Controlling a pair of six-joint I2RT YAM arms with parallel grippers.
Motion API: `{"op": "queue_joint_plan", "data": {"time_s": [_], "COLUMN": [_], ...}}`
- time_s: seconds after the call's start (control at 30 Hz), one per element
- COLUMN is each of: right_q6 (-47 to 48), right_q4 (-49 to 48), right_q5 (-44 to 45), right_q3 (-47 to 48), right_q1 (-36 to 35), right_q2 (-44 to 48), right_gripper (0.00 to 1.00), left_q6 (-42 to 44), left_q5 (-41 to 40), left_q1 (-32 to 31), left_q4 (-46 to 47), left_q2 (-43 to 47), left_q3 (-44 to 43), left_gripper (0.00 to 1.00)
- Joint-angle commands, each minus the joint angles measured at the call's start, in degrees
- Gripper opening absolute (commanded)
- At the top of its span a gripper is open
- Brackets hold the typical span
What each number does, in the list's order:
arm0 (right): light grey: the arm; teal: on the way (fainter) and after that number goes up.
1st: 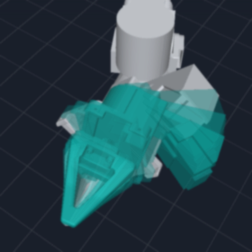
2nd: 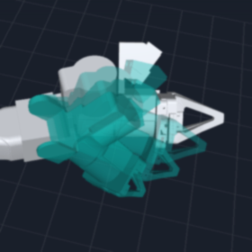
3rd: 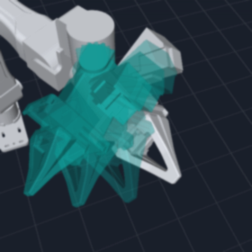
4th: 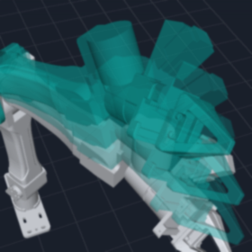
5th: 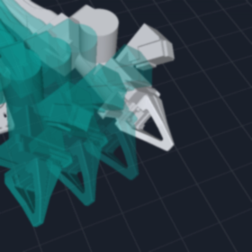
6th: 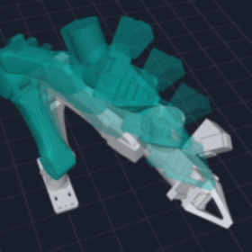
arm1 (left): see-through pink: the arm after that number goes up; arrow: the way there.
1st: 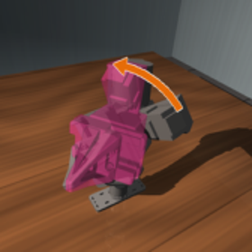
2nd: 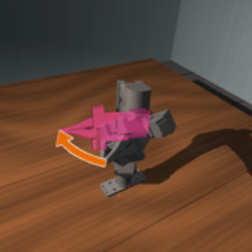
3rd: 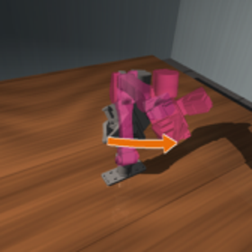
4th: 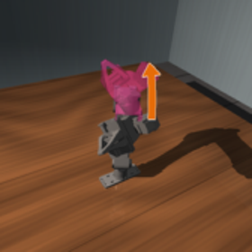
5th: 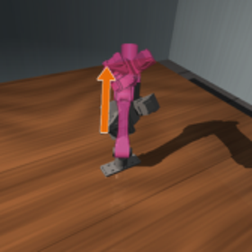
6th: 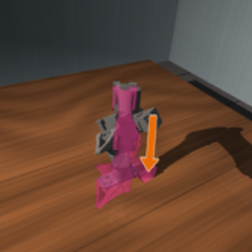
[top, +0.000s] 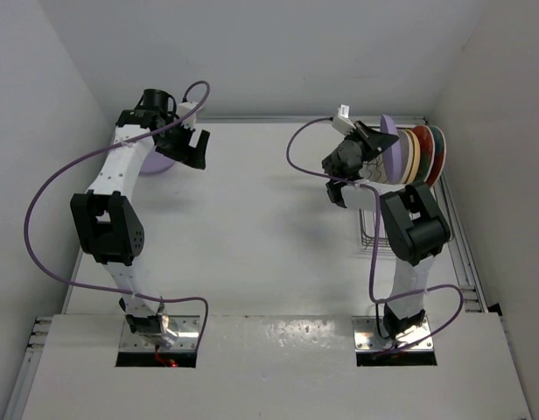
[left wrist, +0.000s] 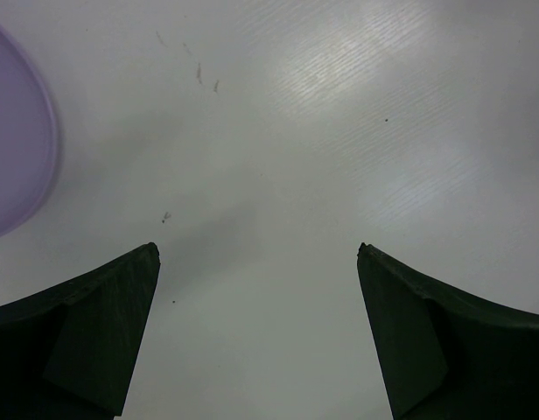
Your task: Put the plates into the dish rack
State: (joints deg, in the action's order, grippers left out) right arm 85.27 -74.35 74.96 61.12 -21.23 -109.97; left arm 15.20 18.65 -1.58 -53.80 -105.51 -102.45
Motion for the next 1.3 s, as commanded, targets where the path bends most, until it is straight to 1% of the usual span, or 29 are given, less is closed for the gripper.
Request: {"op": "queue_joint_plan", "data": {"time_s": [0.0, 0.2, 0.33, 0.47, 0.5, 0.53, 0.57, 0.63, 0.67, 0.7, 0.8, 0.87, 0.9, 0.97, 1.0, 1.03, 1.17, 1.27], "right_q6": [-4.1, -7.2, -8.4, -12.1, -12.1, -10.8, -10.0, -7.8, -7.8, -7.3, -6.4, -5.6, -5.4, -5.5, -5.5, -5.1, -1.5, 2.5], "right_q4": [-18.8, -18.9, -18.1, -14.1, -14.2, -16.2, -17.1, -18.2, -17.9, -17.5, -17.2, -18.7, -18.8, -18.7, -18.7, -18.9, -18.8, -18.8], "right_q5": [2.0, 6.3, 6.7, 9.1, 9.2, 10.4, 10.5, 11.2, 11.3, 11.3, 11.5, 12.5, 12.8, 13.1, 13.0, 13.0, 11.4, 9.3], "right_q3": [-0.6, 0.2, -0.4, -1.5, -1.4, -1.2, -1.1, 0.4, 0.7, 1.4, 1.2, 0.9, 0.7, 0.1, 0.0, 0.1, 3.6, 6.8], "right_q1": [0.1, 0.1, 0.1, 0.6, 0.6, 0.7, 0.5, 0.4, 0.7, 0.6, 0.6, 0.6, 0.6, 0.6, 0.6, 0.5, 0.2, -2.6], "right_q2": [-1.5, -4.5, -5.1, -6.3, -6.3, -6.9, -6.9, -7.2, -7.3, -7.3, -8.0, -8.8, -8.8, -8.1, -7.2, -6.1, -2.4, 2.4], "right_gripper": [0.0, 0.0, 0.0, 0.0, 0.03, 0.08, 0.24, 0.44, 0.51, 0.61, 0.73, 0.77, 0.82, 0.88, 0.95, 0.99, 0.99, 0.99], "left_q6": [0.6, 0.6, 1.1, 1.1, 1.1, 1.1, 1.1, 1.1, 1.1, 1.1, 1.1, 1.1, 1.1, 1.7, 1.7, 1.7, 1.7, 1.7], "left_q5": [1.0, 1.0, 1.0, 1.6, 1.6, 1.6, 1.6, 1.6, 1.6, 2.3, 2.8, 2.8, 2.8, 2.8, 2.8, 2.8, 2.8, 3.4], "left_q1": [1.4, 1.4, 1.4, 1.4, 1.4, 1.4, 1.4, 1.4, 1.4, 1.4, 1.4, 1.4, 1.4, 1.4, 1.4, 1.4, 1.4, 1.4], "left_q4": [-0.2, -0.2, -0.2, -0.2, -0.2, -0.7, -0.7, -0.7, -0.7, -0.7, -0.7, -0.7, -0.7, -1.2, -1.2, -1.2, -1.2, -1.2], "left_q2": [4.0, 4.0, 4.0, 4.0, 4.0, 4.0, 4.0, 4.0, 4.0, 4.0, 4.0, 4.5, 4.5, 4.5, 4.5, 4.5, 4.5, 4.5], "left_q3": [0.1, 0.7, 0.7, 1.2, 1.2, 1.2, 1.2, 1.2, 1.2, 1.2, 1.2, 1.2, 1.2, 1.2, 1.7, 1.7, 1.7, 1.7], "left_gripper": [1.0, 1.0, 1.0, 1.0, 1.0, 1.0, 1.0, 1.0, 1.0, 1.0, 1.0, 1.0, 1.0, 1.0, 1.0, 1.0, 1.0, 1.0]}}
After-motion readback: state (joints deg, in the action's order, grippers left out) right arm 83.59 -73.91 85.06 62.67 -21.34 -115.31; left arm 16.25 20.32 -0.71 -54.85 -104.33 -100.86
